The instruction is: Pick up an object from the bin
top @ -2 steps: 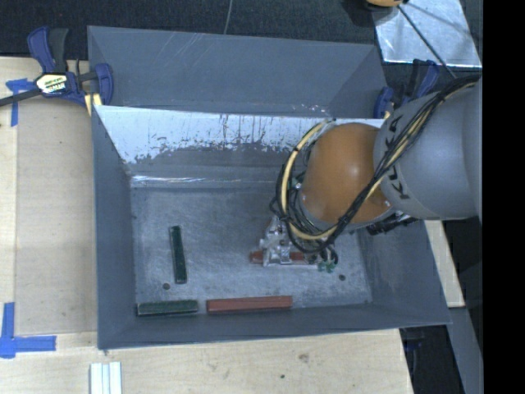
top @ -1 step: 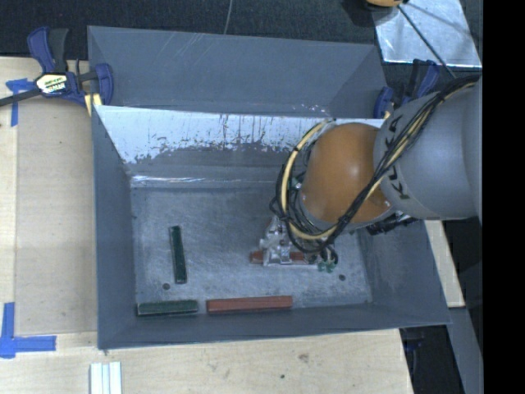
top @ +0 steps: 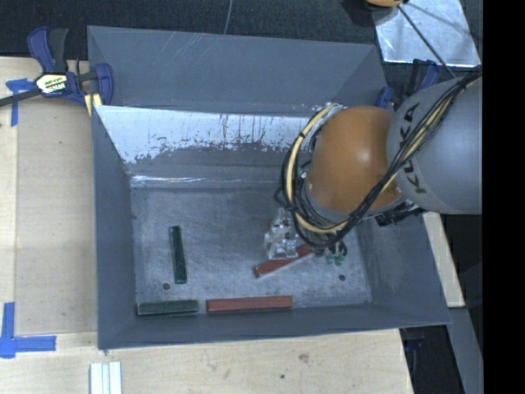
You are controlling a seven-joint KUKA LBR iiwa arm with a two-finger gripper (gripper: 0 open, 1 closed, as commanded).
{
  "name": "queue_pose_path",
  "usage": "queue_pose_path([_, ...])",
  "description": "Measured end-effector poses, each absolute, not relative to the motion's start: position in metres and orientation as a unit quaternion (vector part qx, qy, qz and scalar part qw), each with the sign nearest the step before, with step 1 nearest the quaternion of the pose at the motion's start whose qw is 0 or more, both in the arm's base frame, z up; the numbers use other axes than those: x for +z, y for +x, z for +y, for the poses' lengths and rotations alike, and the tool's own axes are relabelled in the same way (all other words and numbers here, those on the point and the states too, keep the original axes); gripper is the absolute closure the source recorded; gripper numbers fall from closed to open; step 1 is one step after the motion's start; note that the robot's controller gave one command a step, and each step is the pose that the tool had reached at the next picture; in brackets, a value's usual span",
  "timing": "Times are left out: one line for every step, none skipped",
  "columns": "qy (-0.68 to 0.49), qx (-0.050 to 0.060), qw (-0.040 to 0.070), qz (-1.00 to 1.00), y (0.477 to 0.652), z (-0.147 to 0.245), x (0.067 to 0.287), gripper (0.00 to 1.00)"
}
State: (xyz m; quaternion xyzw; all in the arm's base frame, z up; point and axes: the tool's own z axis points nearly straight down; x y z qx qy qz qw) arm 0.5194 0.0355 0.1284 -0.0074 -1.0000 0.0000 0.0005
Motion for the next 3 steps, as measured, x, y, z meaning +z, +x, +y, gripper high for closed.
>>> queue_pose_path([-0.005, 0.000, -0.002, -1.000, 0.557, 0.045, 0.154, 0.00])
queue_pose_path([-0.005, 0.000, -0.002, -1.000, 0.557, 0.045, 0.154, 0.00])
queue_pose_path([0.001, 0.000, -0.003, -1.000, 0.569, 0.072, 0.134, 0.00])
